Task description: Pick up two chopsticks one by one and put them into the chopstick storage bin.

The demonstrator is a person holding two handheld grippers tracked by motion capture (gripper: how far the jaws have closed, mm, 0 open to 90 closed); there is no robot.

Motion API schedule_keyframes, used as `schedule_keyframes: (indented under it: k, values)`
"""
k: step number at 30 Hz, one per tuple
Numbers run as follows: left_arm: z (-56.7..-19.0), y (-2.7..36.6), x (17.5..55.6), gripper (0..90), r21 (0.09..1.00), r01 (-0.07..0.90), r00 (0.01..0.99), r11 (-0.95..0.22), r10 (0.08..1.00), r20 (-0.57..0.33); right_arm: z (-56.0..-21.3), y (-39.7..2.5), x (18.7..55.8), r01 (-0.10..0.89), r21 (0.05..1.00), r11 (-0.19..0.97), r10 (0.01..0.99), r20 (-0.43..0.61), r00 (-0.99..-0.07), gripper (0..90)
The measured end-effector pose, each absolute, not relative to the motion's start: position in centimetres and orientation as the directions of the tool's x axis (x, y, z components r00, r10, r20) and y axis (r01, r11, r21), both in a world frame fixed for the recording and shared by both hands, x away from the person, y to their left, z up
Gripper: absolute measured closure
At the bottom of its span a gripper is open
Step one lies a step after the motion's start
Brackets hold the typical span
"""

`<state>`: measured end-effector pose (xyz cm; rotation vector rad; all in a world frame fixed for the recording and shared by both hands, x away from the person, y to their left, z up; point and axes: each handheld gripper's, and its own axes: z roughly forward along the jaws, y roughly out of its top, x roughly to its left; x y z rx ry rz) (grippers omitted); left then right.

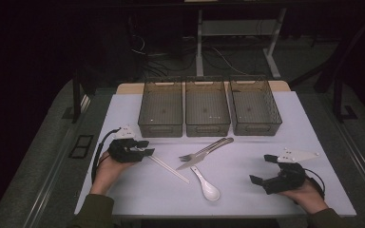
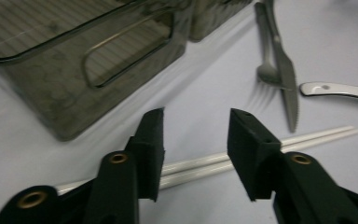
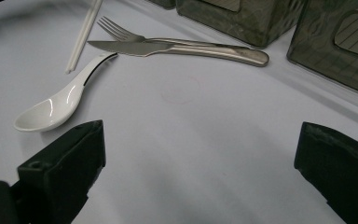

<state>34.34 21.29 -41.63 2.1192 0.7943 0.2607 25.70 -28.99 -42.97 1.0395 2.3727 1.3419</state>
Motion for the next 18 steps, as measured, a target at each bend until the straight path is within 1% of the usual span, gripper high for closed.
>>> schedule_keyframes:
  k: [1, 2, 4, 5, 6, 12, 14, 16, 18]
  values:
    - [-41.6, 21.4, 34.6, 62.8, 0.767, 0.456, 0.771, -0.452, 0.632, -0.085, -43.0, -29.0, 25.7, 0.471, 0.817, 0.332, 0.675, 0.143, -0.724, 1.9]
    - [-41.6, 21.5, 34.8, 65.1, 0.764, 0.458, 0.764, -0.454, 0.640, -0.078, -43.0, -29.0, 25.7, 0.471, 0.817, 0.333, 0.675, 0.142, -0.724, 1.9]
    - [-41.6, 21.8, 35.2, 69.0, 0.764, 0.465, 0.750, -0.447, 0.657, -0.072, -43.0, -29.0, 25.7, 0.474, 0.815, 0.332, 0.676, 0.145, -0.722, 1.9]
    - [-41.6, 22.0, 35.5, 69.0, 0.760, 0.467, 0.747, -0.452, 0.662, -0.065, -43.0, -29.0, 25.7, 0.474, 0.815, 0.332, 0.676, 0.145, -0.722, 1.9]
    - [-41.6, 22.1, 35.8, 73.2, 0.756, 0.472, 0.739, -0.453, 0.671, -0.059, -43.0, -29.0, 25.7, 0.474, 0.815, 0.332, 0.677, 0.144, -0.722, 1.9]
    - [-42.0, 23.0, 37.5, 84.1, 0.727, 0.501, 0.702, -0.470, 0.711, -0.024, -43.0, -29.0, 25.8, 0.478, 0.812, 0.334, 0.680, 0.143, -0.720, 1.9]
    - [-42.3, 23.3, 37.9, 86.4, 0.714, 0.516, 0.694, -0.473, 0.720, -0.025, -43.0, -29.0, 25.8, 0.478, 0.813, 0.334, 0.680, 0.143, -0.719, 1.9]
    - [-42.5, 23.4, 38.2, 87.8, 0.698, 0.525, 0.688, -0.487, 0.726, -0.012, -43.1, -29.0, 25.8, 0.480, 0.812, 0.334, 0.681, 0.144, -0.718, 1.9]
    - [-42.7, 23.6, 38.5, 88.3, 0.698, 0.531, 0.684, -0.481, 0.729, -0.018, -43.1, -29.0, 25.8, 0.480, 0.811, 0.334, 0.680, 0.145, -0.719, 1.9]
